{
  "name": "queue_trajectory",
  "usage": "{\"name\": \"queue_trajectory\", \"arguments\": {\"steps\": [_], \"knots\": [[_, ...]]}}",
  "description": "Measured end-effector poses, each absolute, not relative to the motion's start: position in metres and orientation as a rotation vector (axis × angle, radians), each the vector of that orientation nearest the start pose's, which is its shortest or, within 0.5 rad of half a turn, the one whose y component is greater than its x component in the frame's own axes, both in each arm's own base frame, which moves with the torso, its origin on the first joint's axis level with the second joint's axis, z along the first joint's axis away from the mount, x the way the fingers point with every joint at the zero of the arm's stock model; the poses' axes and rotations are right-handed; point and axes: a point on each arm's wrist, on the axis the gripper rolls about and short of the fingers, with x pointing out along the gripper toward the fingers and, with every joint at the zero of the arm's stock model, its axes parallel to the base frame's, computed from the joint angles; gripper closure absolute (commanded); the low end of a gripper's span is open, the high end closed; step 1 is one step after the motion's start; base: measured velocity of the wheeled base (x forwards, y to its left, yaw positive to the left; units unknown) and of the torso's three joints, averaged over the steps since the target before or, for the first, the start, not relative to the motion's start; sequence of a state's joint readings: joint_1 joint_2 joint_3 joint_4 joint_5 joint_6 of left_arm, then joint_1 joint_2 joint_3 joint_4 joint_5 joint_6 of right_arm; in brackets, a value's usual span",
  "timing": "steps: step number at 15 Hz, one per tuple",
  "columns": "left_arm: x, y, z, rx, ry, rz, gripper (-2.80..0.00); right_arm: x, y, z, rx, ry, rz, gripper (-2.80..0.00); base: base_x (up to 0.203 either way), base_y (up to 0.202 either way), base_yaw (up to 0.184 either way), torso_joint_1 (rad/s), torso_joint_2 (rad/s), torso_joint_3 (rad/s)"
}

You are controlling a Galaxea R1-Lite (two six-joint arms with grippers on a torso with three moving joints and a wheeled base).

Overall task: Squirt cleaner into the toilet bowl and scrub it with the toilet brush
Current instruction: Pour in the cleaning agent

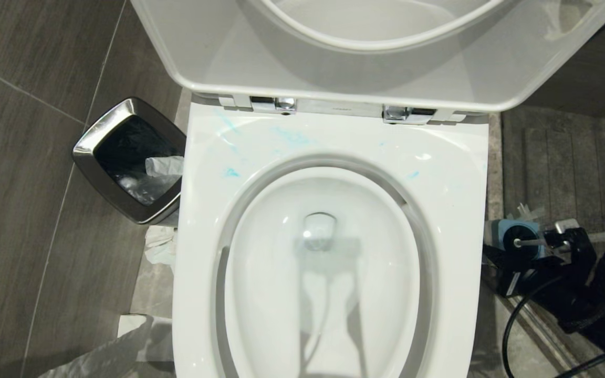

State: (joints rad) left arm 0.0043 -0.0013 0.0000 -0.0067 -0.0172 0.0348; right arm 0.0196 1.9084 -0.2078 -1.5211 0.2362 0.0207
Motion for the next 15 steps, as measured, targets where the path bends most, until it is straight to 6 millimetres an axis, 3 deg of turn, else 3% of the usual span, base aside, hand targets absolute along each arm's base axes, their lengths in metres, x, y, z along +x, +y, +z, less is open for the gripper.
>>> {"name": "queue_trajectory", "arguments": {"steps": [4,9,15], "knots": [[-0.023,0.0,0.076,0.035,-0.009,-0.014,0.0,0.281,0.005,0.069,0.049,0.187,0.206,-2.8,0.0,0.0,0.0,0.0,0.0,0.0],[-0.023,0.0,0.076,0.035,-0.009,-0.013,0.0,0.3,0.002,0.061,-0.014,0.171,0.199,-2.8,0.0,0.0,0.0,0.0,0.0,0.0],[-0.023,0.0,0.076,0.035,-0.009,-0.014,0.0,0.355,0.001,0.062,-0.04,0.046,0.166,-2.8,0.0,0.0,0.0,0.0,-0.01,0.0]]}}
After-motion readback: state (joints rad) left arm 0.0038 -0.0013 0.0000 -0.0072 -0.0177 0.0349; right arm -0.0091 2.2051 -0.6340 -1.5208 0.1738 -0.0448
